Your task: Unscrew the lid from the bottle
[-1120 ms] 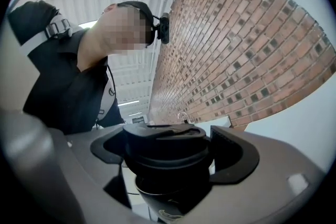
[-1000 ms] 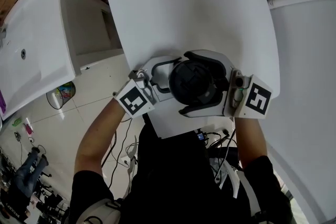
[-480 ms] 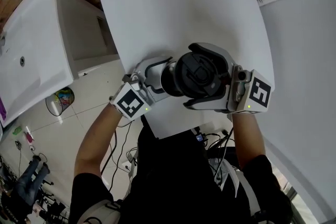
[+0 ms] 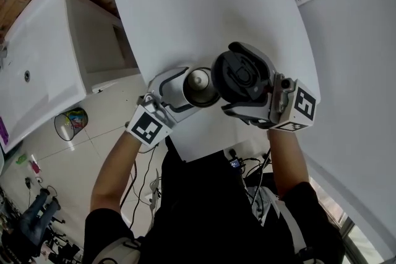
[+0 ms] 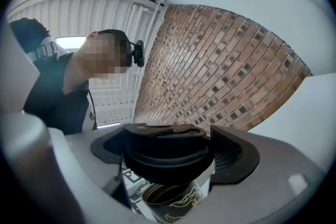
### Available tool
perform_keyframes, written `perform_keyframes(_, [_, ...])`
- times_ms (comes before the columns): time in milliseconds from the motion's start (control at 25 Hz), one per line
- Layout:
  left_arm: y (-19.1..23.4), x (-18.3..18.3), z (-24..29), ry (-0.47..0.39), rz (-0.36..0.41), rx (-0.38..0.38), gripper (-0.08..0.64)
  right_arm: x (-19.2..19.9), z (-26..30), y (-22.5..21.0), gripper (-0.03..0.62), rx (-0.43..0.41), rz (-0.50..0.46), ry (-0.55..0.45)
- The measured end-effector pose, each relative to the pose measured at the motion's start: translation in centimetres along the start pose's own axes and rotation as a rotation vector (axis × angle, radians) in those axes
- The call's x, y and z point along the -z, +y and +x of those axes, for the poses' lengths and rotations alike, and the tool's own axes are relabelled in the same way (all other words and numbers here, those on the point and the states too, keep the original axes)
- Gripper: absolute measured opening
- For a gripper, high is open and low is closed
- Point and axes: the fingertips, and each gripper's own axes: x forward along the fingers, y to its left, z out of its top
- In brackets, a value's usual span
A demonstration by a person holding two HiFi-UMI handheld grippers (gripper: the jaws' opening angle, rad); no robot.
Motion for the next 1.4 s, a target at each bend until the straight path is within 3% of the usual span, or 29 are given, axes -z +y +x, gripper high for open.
perform_keyframes(200, [0.0,-0.1,-1.2,0.006,-0.074,-0.049,0.397,-0.6,-1.6,0.6,0.466,0.043,-0.023,0.007])
perform_keyframes(440, [-1.1,-0.2,-4.2,0.127,-0.001,-0.144,0.396,-2.3,-3.5,2.2,0.466,0.079,-0.012,-0.025])
perform_keyframes(680, [-3.6,-6.6,-7.0,0.136,0.038,-0.150,0.393,-7.7,-3.4,6.5,0.465,0.060,-0.067,-0.002])
perform_keyframes(840, [-4.3,-10.6,-8.1,0.055,-0.123,-0.197,0.385,-9.2,-4.0,8.7,0.465,0.059,-0.034,-0.019])
perform_keyframes(960, [-5.6,-12.3,-9.3,0.023,-0.105,-0.218,0.362,-8.7,-5.0,10.4,0.465,0.085,-0.044,0.016])
perform_keyframes(1000, [-6.2,-12.7,-9.8,0.017,-0.093,-0.228,0.301,-8.2,-5.3,11.3,0.465,0.092,-0.063,0.034])
perform_keyframes(1080, [-6.9,-13.3,-11.0,-0.007,-0.109,-0.252,0.034,-7.2,-5.5,14.0,0.466,0.089,-0.119,0.072])
perform_keyframes(1160, [-7.8,-13.6,-11.9,-0.023,-0.133,-0.234,0.002,-6.2,-5.5,16.7,0.465,0.083,-0.173,0.106])
perform_keyframes(1280, [-9.4,-13.9,-13.0,-0.027,-0.093,-0.173,0.002,-4.8,-5.7,19.2,0.465,0.130,-0.219,0.137])
perform_keyframes(1400, [-10.4,-14.1,-15.4,-0.068,-0.093,-0.127,0.002,-4.0,-5.1,21.9,0.465,0.178,-0.171,0.044])
